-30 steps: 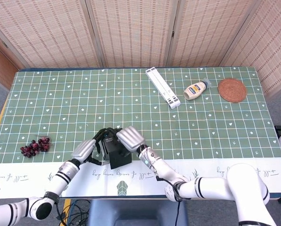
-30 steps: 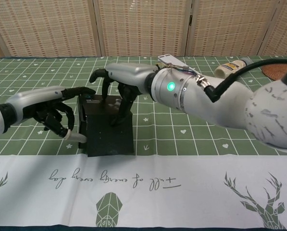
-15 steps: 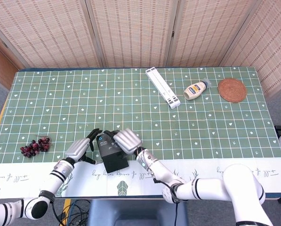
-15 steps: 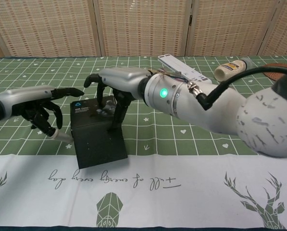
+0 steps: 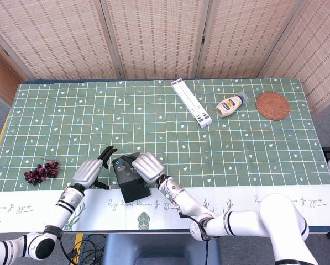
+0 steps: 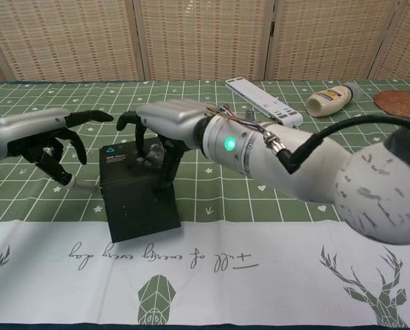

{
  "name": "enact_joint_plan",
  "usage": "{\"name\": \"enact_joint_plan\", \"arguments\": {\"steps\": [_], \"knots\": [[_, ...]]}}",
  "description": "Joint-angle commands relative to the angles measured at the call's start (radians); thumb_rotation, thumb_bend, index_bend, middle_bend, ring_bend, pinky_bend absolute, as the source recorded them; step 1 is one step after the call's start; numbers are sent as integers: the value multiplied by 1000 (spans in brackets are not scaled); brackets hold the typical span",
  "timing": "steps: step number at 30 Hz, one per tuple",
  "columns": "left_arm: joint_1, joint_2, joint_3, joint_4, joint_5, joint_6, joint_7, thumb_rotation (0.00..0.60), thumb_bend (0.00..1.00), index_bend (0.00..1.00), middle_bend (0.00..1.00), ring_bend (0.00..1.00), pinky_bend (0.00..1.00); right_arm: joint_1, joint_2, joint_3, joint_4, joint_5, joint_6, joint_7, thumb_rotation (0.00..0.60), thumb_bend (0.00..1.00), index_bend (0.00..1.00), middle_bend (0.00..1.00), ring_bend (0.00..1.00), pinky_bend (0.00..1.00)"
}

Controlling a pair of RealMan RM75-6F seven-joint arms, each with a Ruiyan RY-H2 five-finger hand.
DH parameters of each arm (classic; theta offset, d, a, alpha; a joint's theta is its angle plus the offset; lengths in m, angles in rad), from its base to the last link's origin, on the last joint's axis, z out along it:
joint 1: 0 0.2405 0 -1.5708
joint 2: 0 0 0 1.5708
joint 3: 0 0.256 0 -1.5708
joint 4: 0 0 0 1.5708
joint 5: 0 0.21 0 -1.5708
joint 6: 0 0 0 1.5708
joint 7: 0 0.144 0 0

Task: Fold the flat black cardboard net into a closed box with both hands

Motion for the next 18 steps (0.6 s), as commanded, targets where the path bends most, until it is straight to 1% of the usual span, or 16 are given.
{"name": "enact_joint_plan", "arguments": {"steps": [1, 5, 11, 15, 18], "knots": [[12, 8, 10, 1, 10, 29, 32, 600, 20, 0, 0, 380, 689, -4, -17, -16, 23, -32, 17, -15, 600, 135, 143, 309, 705, 1000], [25, 21, 15, -4, 20, 54, 53, 600, 20, 0, 0, 378, 689, -14, -44, -42, 67, -100, 53, -30, 600, 205, 182, 333, 706, 1000], [36, 41, 18, -12, 23, 64, 68, 600, 20, 0, 0, 377, 690, -38, -93, -75, 159, -209, 96, -3, 600, 308, 283, 415, 715, 1000], [41, 50, 17, -19, 23, 62, 61, 600, 19, 0, 0, 376, 690, -50, -107, -82, 192, -257, 103, 27, 600, 360, 340, 456, 725, 1000], [43, 55, 16, -22, 23, 57, 59, 600, 20, 0, 0, 375, 690, -58, -110, -81, 204, -276, 101, 33, 600, 383, 355, 465, 727, 1000]]}}
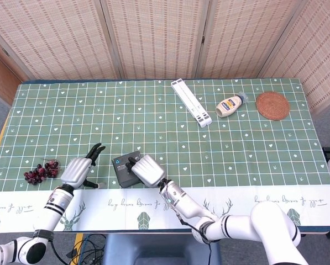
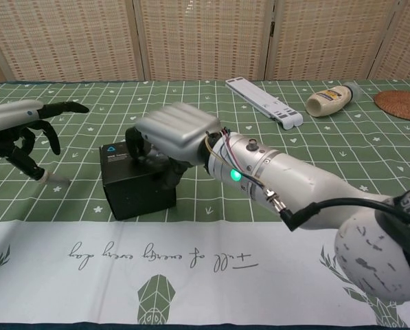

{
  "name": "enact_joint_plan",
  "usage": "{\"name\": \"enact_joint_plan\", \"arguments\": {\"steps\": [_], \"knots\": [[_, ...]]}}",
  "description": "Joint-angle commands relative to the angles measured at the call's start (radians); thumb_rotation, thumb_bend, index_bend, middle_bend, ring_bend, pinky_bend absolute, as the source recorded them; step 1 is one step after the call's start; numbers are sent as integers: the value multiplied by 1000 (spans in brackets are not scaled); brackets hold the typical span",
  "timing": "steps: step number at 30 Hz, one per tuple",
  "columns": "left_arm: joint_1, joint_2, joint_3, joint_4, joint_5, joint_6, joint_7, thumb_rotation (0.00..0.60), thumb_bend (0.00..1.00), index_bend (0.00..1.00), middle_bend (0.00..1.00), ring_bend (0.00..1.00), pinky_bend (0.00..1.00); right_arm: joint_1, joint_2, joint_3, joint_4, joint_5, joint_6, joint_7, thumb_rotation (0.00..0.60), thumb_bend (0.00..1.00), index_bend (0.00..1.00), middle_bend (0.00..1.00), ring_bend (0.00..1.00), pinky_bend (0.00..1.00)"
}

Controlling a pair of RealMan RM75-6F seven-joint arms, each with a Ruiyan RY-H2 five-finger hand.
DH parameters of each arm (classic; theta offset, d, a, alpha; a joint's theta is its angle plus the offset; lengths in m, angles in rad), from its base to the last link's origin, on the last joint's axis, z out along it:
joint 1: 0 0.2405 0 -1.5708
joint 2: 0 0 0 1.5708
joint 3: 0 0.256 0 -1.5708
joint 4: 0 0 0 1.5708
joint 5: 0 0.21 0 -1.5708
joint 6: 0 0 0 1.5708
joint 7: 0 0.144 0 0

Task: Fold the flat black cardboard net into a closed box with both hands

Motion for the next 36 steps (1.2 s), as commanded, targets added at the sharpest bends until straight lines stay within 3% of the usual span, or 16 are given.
{"name": "enact_joint_plan", "arguments": {"steps": [1, 8, 11, 17, 24, 29, 36], "knots": [[1, 4, -1, -4, 0, -2, -1, 600, 20, 0, 0, 374, 690, -9, -4, -1, 8, -15, 0, 6, 600, 384, 356, 465, 727, 1000], [4, 12, -9, -16, 7, 13, 13, 600, 19, 0, 0, 366, 690, -38, 28, 14, -37, -42, 12, 22, 600, 382, 348, 417, 726, 1000], [13, 17, -19, -21, 16, 47, 23, 600, 20, 0, 0, 301, 685, -65, 92, 20, -120, -56, 40, 20, 600, 381, 276, 343, 704, 1000], [50, 51, -31, -34, 41, 147, 67, 600, 20, 0, 0, 147, 583, -150, 323, 9, -360, -40, 81, -20, 600, 381, 245, 302, 580, 968], [126, 84, -16, -5, 69, 265, 89, 600, 20, 0, 0, 128, 514, -302, 595, -63, -557, -40, 177, -13, 600, 381, 245, 309, 533, 855], [190, 107, 3, 24, 81, 340, 101, 600, 20, 0, 0, 105, 436, -431, 732, -130, -583, -105, 286, 66, 600, 381, 245, 336, 511, 801], [287, 155, 31, -16, 85, 437, 118, 600, 20, 0, 0, 104, 420, -616, 823, -193, -525, -170, 452, 222, 600, 381, 259, 391, 502, 724]]}}
